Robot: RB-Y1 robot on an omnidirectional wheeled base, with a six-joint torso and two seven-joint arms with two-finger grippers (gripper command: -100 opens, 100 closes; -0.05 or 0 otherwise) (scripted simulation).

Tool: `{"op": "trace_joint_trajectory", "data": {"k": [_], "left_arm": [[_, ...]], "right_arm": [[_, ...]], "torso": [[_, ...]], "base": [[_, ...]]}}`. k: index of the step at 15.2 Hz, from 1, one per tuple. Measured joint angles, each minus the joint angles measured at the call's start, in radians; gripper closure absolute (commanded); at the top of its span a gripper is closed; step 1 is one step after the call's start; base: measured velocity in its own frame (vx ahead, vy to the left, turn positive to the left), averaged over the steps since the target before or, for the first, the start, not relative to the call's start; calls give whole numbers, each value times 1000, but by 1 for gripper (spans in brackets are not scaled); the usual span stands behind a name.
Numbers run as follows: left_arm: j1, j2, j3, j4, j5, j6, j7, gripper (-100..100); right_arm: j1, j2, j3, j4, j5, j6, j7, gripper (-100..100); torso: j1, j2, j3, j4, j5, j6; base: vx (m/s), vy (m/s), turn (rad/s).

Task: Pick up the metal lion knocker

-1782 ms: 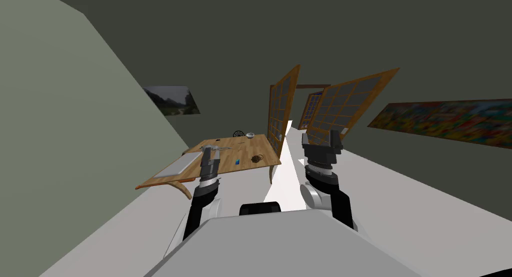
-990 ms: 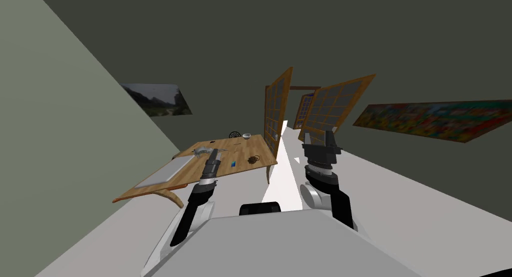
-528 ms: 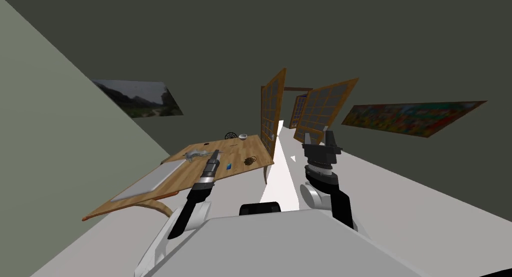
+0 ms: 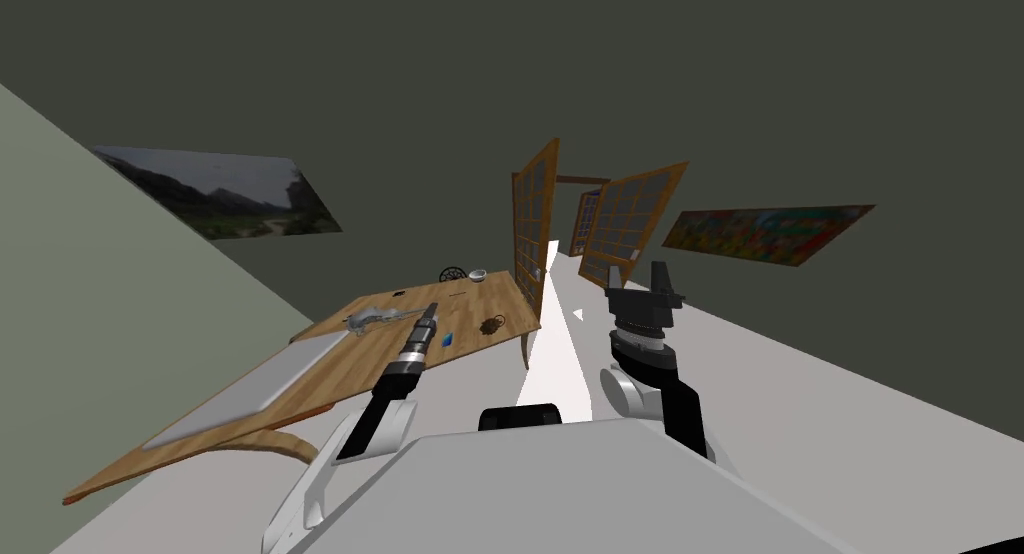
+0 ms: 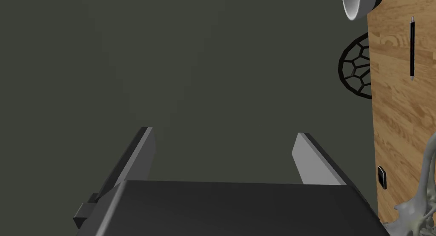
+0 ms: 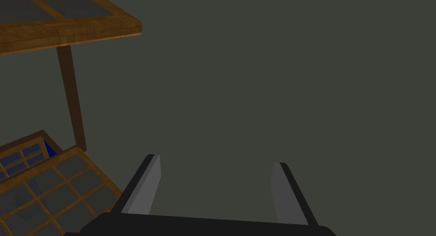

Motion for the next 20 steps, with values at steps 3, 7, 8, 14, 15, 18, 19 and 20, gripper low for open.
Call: {"op": "trace_joint_trajectory", "data": {"k": [3,7,8,14,15,18,19,20], "left_arm": [[-15,5,12,32,6,53,-1,-100],[-24,7,26,51,13,131,-1,-100],[-25,12,31,53,16,149,2,-100],[-40,25,59,80,35,268,12,-100],[-41,25,65,85,37,287,13,-100],[-51,22,76,101,43,345,14,-100],[-58,23,82,111,46,367,15,-100],[-61,24,84,113,48,386,17,-100]], "right_arm": [[0,0,0,0,0,0,0,0],[0,0,0,0,0,0,0,0],[0,0,0,0,0,0,0,0],[0,0,0,0,0,0,0,0],[0,0,0,0,0,0,0,0],[0,0,0,0,0,0,0,0],[0,0,0,0,0,0,0,0],[0,0,0,0,0,0,0,0]], "torso": [[-1,0,0,0,0,1],[0,0,0,0,0,0],[0,0,0,0,0,0],[0,0,0,0,0,0],[-1,0,0,0,0,0],[-1,0,0,0,0,0],[-1,0,0,0,0,0],[0,0,0,0,0,0]], "base": [[30,-41,-167],[30,-29,-95],[23,-33,-127],[30,-32,-122],[32,-39,-155],[31,-29,-131],[29,-19,-47],[38,-28,-143]]}}
